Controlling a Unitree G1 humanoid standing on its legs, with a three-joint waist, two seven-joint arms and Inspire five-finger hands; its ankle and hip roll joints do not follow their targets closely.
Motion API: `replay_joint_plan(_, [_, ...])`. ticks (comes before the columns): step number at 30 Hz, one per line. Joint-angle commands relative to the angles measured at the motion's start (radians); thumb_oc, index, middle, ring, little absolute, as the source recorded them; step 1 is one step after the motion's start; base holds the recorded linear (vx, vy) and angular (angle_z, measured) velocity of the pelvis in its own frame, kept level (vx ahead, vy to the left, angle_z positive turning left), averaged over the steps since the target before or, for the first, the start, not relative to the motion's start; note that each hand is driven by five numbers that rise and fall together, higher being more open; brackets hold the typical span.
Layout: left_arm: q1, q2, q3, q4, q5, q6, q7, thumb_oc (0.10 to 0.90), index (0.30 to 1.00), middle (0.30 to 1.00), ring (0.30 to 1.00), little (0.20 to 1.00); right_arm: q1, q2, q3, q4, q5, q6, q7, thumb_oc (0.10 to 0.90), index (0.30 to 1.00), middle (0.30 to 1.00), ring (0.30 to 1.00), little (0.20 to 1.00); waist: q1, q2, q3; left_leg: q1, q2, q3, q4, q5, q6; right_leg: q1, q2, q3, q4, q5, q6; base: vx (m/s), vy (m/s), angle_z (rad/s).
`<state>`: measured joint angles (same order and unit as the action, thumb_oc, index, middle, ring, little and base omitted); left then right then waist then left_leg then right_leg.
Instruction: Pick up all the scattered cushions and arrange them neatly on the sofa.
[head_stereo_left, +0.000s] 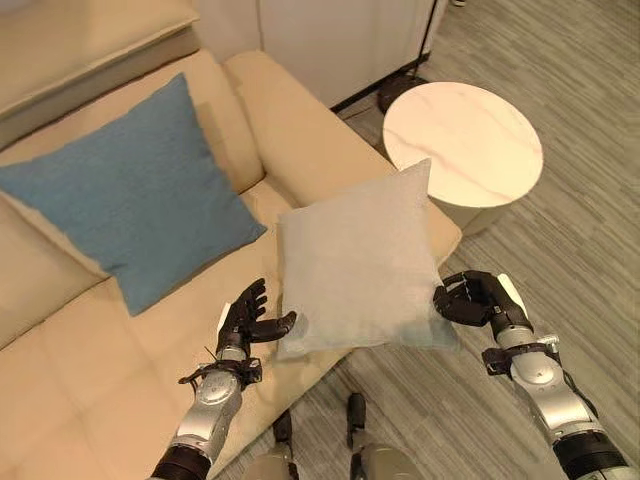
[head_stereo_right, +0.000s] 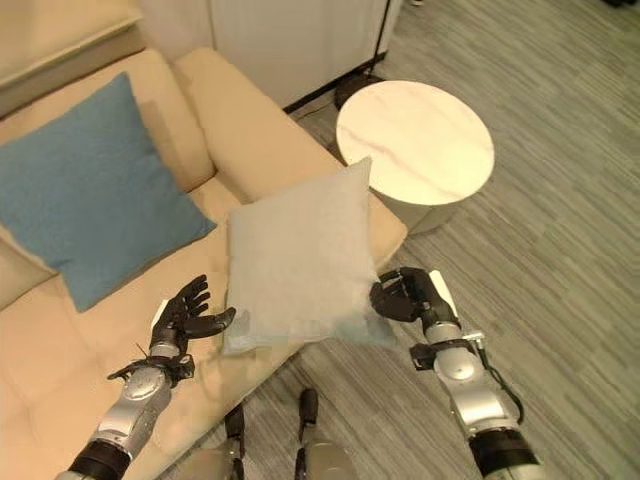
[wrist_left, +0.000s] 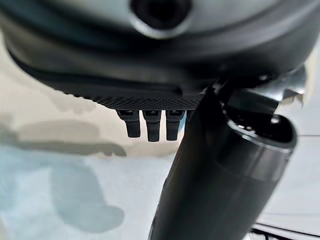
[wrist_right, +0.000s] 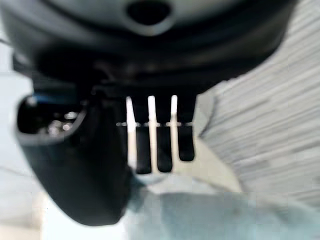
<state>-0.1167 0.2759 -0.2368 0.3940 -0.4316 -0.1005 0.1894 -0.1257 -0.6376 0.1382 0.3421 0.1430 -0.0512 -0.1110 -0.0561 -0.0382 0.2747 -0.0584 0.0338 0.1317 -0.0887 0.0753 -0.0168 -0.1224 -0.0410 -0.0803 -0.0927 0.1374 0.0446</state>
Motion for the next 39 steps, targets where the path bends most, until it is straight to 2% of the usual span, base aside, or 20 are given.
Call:
replay_joint_plan(1, [-0.08, -0.026, -0.013, 0.061, -0.033, -0.039, 0.024, 0.8, 0.9, 0.9, 0.9, 0.9, -0.047, -0.064, -0.087, -0.009, -0.009, -0.06, -0.059, 0.4, 0.3, 0.3, 0.3, 0.3, -0.004, -0.013, -0.123, 0.009, -0.024, 0.003, 0.001, -0.095, -0.012, 0.029, -0.009, -0.014, 0.005, -0.104, 0.091, -0.03, -0.018, -0.09])
replay_joint_plan(4, [-0.115, -0.07, 0.004, 0.138, -0.117, -0.031, 0.05, 0.8, 0.9, 0.9, 0.9, 0.9, -0.05, -0.037, -0.083, -0.015, -0.011, -0.052, -0.07, 0.4, 0.3, 0.3, 0.3, 0.3, -0.025, 0.004, -0.11, -0.027, -0.026, 0.011, 0.001, -0.085, -0.011, -0.014, -0.011, -0.004, 0.005, -0.092, 0.087, -0.07, -0.007, -0.2])
replay_joint_plan(6, [-0.126, -0.074, 0.006, 0.158, -0.117, -0.03, 0.055, 0.8, 0.9, 0.9, 0.9, 0.9, -0.053, -0.032, -0.081, -0.013, -0.007, -0.053, -0.071, 0.4, 0.3, 0.3, 0.3, 0.3, -0.029, 0.007, -0.107, -0.035, -0.027, 0.014, 0.001, -0.083, -0.01, -0.024, -0.011, -0.003, 0.005, -0.089, 0.086, -0.05, 0.007, -0.13])
replay_joint_plan(11, [-0.178, -0.043, 0.015, 0.246, 0.006, -0.013, 0.092, 0.8, 0.9, 0.9, 0.9, 0.9, -0.058, -0.018, -0.072, -0.041, 0.025, -0.071, -0.066, 0.4, 0.3, 0.3, 0.3, 0.3, -0.043, 0.011, -0.1, -0.076, -0.025, 0.032, 0.002, -0.071, -0.009, -0.072, -0.007, 0.01, 0.005, -0.071, 0.084, -0.04, 0.002, -0.14])
replay_joint_plan(15, [-0.192, -0.06, 0.014, 0.271, -0.029, -0.018, 0.083, 0.8, 0.9, 0.9, 0.9, 0.9, -0.06, -0.011, -0.062, -0.071, 0.035, -0.077, -0.065, 0.4, 0.3, 0.3, 0.3, 0.3, -0.047, 0.008, -0.093, -0.098, -0.024, 0.038, 0.009, -0.065, -0.01, -0.094, -0.008, 0.017, 0.005, -0.062, 0.082, -0.03, -0.017, -0.1])
replay_joint_plan(24, [-0.216, -0.089, -0.06, 0.312, -0.062, -0.008, 0.014, 0.8, 0.9, 0.9, 0.9, 0.9, -0.099, 0.003, -0.039, -0.085, 0.059, -0.085, -0.059, 0.4, 0.3, 0.3, 0.3, 0.3, -0.056, 0.003, -0.07, -0.142, -0.03, 0.028, 0.014, -0.052, -0.008, -0.132, -0.01, 0.018, 0.01, -0.05, 0.077, -0.02, -0.01, -0.02])
replay_joint_plan(33, [-0.259, -0.175, -0.146, 0.277, -0.18, -0.013, -0.003, 0.8, 0.9, 0.9, 0.9, 0.9, -0.096, 0.04, -0.022, -0.096, 0.047, -0.084, -0.079, 0.4, 0.3, 0.3, 0.3, 0.3, -0.063, 0.0, -0.044, -0.147, -0.035, 0.008, 0.013, -0.042, -0.008, -0.129, -0.016, 0.004, 0.013, -0.051, 0.073, -0.01, -0.006, 0.01])
replay_joint_plan(34, [-0.259, -0.181, -0.154, 0.262, -0.195, -0.014, -0.008, 0.718, 0.778, 0.778, 0.778, 0.778, -0.094, 0.045, -0.021, -0.094, 0.045, -0.083, -0.079, 0.4, 0.3, 0.3, 0.3, 0.3, -0.063, 0.001, -0.043, -0.145, -0.036, 0.007, 0.012, -0.042, -0.007, -0.127, -0.016, 0.004, 0.013, -0.051, 0.073, 0.0, -0.015, 0.04])
replay_joint_plan(35, [-0.264, -0.185, -0.17, 0.223, -0.215, -0.019, -0.012, 0.4, 0.3, 0.3, 0.3, 0.3, -0.088, 0.052, -0.021, -0.094, 0.036, -0.083, -0.086, 0.4, 0.3, 0.3, 0.3, 0.3, -0.06, 0.0, -0.039, -0.137, -0.038, 0.007, 0.01, -0.044, -0.007, -0.122, -0.016, 0.005, 0.013, -0.052, 0.074, 0.0, -0.017, 0.04])
replay_joint_plan(36, [-0.265, -0.185, -0.174, 0.205, -0.226, -0.022, -0.014, 0.4, 0.3, 0.3, 0.3, 0.3, -0.088, 0.053, -0.02, -0.092, 0.029, -0.082, -0.088, 0.42, 0.331, 0.331, 0.331, 0.331, -0.06, 0.0, -0.037, -0.134, -0.038, 0.007, 0.01, -0.044, -0.006, -0.119, -0.016, 0.006, 0.014, -0.053, 0.074, 0.0, -0.019, 0.05])
replay_joint_plan(37, [-0.267, -0.184, -0.175, 0.185, -0.24, -0.026, -0.016, 0.4, 0.3, 0.3, 0.3, 0.3, -0.086, 0.057, -0.018, -0.091, 0.022, -0.082, -0.09, 0.494, 0.441, 0.441, 0.441, 0.441, -0.058, 0.0, -0.034, -0.129, -0.038, 0.007, 0.01, -0.045, -0.006, -0.115, -0.016, 0.007, 0.014, -0.053, 0.075, 0.0, -0.014, 0.07])
replay_joint_plan(39, [-0.261, -0.183, -0.158, 0.143, -0.289, -0.04, -0.013, 0.4, 0.3, 0.3, 0.3, 0.3, -0.077, 0.067, -0.02, -0.09, 0.007, -0.079, -0.091, 0.497, 0.446, 0.446, 0.446, 0.446, -0.057, 0.002, -0.034, -0.12, -0.039, 0.009, 0.01, -0.049, -0.005, -0.107, -0.016, 0.01, 0.014, -0.055, 0.075, 0.0, -0.01, 0.06])
